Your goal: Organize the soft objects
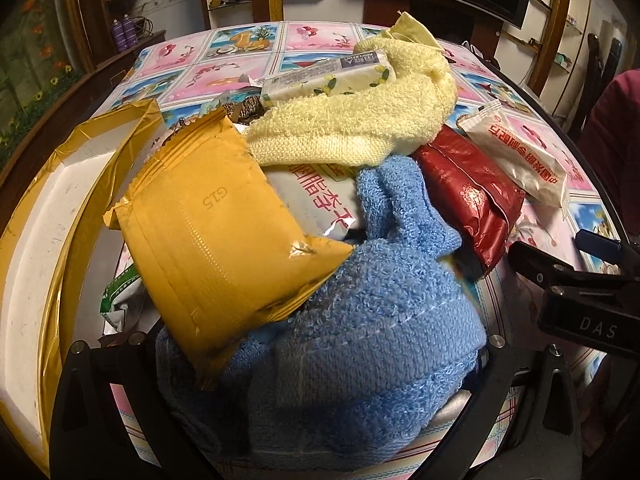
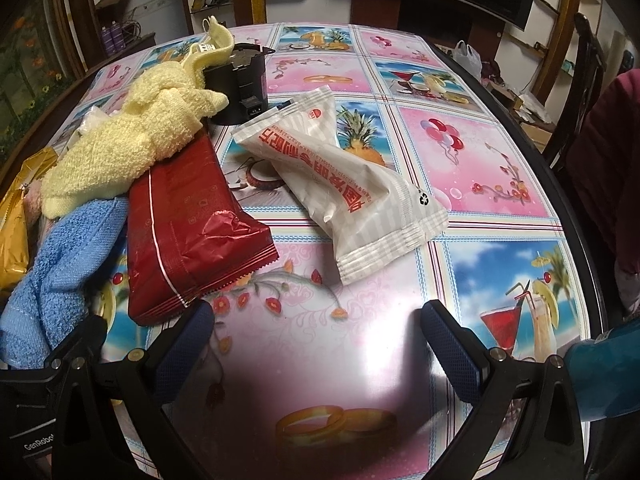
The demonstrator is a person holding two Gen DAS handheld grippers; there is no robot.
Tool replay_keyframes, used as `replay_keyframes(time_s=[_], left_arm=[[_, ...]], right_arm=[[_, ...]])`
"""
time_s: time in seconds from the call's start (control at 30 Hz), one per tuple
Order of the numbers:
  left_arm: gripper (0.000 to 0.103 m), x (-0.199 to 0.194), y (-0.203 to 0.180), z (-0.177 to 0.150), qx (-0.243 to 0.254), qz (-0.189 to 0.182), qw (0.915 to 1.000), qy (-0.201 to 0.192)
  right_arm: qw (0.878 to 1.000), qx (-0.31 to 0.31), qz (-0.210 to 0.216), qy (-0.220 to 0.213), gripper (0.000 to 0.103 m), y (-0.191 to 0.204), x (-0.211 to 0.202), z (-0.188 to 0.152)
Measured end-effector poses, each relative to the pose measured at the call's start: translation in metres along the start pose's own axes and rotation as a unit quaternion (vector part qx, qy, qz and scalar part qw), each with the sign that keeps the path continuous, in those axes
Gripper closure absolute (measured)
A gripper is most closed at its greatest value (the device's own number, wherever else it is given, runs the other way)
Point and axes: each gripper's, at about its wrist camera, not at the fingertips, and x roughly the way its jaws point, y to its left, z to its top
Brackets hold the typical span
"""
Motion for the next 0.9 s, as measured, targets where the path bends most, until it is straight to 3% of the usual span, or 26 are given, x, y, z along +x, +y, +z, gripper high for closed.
replay_keyframes(time_s=[0.13,0.23,0.3,0.37,0.47,0.5,0.57,0.63,0.7,0.8,0.9], left_arm=[[0.001,-0.001,0.002,0.001,-0.003,0.001,1.0000,0.006],[0.013,-0.020,0.012,0.000,-0.017,-0.048,0.9987,-0.002],[0.013,-0.046,0.024,0.000,-0.028,-0.066,0.9966,-0.040],[0.013,-0.087,0.041,0.001,-0.029,-0.060,0.9911,-0.115],[0.013,-0.143,0.065,0.001,-0.035,-0.049,0.9752,-0.213],[0.013,-0.156,0.075,0.002,-0.042,-0.054,0.9692,-0.236],[0.003,-0.174,0.093,0.001,-0.056,-0.071,0.9590,-0.268],[0.002,-0.175,0.106,0.001,-0.069,-0.087,0.9584,-0.263],[0.002,-0.163,0.111,0.002,-0.066,-0.095,0.9680,-0.223],[0.002,-0.146,0.109,-0.008,-0.068,-0.084,0.9758,-0.190],[0.002,-0.130,0.101,-0.014,-0.054,-0.073,0.9827,-0.161]], right_arm=[[1.000,-0.016,0.010,-0.011,0.000,0.005,-0.002,-0.004],[0.999,-0.032,0.021,0.000,0.000,0.009,-0.005,-0.006],[0.999,-0.033,0.029,0.007,0.001,0.007,-0.009,-0.006],[0.999,-0.036,0.031,-0.011,0.001,0.006,-0.022,-0.007],[0.995,-0.050,0.025,-0.078,0.001,0.008,-0.058,-0.004],[0.992,-0.044,0.036,-0.116,0.001,0.007,-0.074,-0.003],[0.980,-0.024,0.080,-0.183,0.000,0.003,-0.100,-0.003],[0.975,-0.023,0.137,-0.173,0.000,0.003,-0.100,0.001],[0.985,-0.042,0.123,-0.113,0.001,0.013,-0.080,0.008],[0.989,-0.049,0.093,-0.101,0.001,0.019,-0.066,0.002],[0.988,-0.040,0.125,-0.086,0.001,0.017,-0.063,-0.002]])
